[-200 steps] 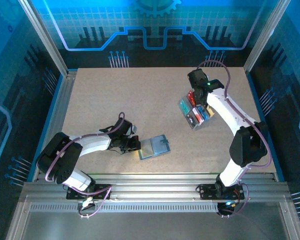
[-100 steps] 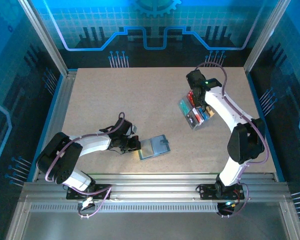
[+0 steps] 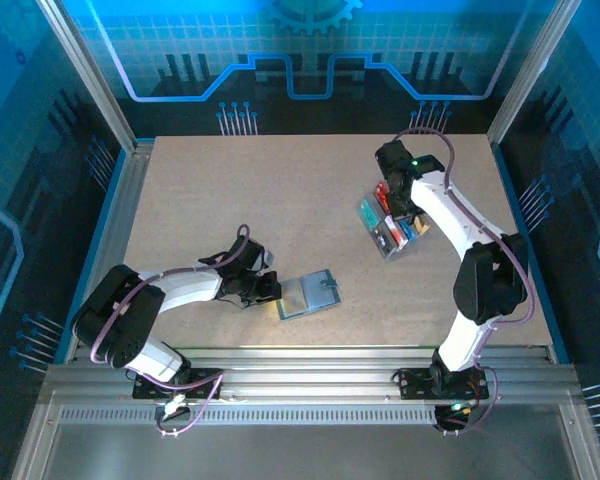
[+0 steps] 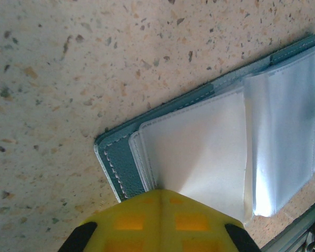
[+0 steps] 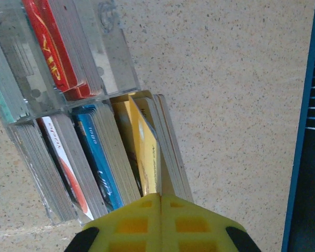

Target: Put the credit cards into the card holder

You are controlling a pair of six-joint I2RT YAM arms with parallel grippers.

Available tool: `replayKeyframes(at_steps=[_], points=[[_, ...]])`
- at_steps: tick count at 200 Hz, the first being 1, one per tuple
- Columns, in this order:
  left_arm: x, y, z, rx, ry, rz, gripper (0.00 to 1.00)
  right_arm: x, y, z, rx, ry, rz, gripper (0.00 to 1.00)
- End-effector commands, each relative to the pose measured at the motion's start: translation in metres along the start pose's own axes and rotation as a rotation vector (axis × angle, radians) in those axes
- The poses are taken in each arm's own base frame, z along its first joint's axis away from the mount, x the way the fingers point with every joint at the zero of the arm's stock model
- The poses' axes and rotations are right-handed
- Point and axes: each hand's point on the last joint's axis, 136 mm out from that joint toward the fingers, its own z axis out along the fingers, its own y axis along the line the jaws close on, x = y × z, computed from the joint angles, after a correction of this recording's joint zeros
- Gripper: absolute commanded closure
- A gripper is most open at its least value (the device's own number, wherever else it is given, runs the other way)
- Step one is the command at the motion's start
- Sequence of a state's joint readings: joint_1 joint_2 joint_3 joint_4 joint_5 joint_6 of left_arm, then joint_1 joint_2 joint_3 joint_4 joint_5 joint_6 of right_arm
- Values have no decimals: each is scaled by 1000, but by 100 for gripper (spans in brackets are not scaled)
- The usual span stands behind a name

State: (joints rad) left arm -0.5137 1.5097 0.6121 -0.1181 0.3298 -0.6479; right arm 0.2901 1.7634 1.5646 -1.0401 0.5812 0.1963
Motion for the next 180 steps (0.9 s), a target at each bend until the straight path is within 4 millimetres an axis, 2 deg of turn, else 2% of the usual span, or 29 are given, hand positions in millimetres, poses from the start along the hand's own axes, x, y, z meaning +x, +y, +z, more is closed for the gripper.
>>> replayKeyframes(at_steps=[1, 43, 81, 102, 130, 154, 180], points=[[12, 17, 0, -64, 24, -17, 100, 12, -2, 8, -28, 80, -22, 100], [11, 16, 1, -60, 22, -13, 99, 10, -8, 17, -24, 109, -10, 100], [12, 18, 1, -61, 23, -18, 99, 4, -8, 21, -25, 118, -8, 95], [13, 19, 1, -63, 22, -17, 99, 3, -8, 22, -22, 121, -9, 87], [13, 20, 1, -64, 21, -19, 100, -1, -10, 16, -34, 92, 12, 72], [14, 20, 1, -65, 22, -19, 99, -3, -15, 10, -16, 70, 29, 70], [14, 21, 1, -65, 22, -21, 99, -5, -10, 1, -57, 30, 46, 69]])
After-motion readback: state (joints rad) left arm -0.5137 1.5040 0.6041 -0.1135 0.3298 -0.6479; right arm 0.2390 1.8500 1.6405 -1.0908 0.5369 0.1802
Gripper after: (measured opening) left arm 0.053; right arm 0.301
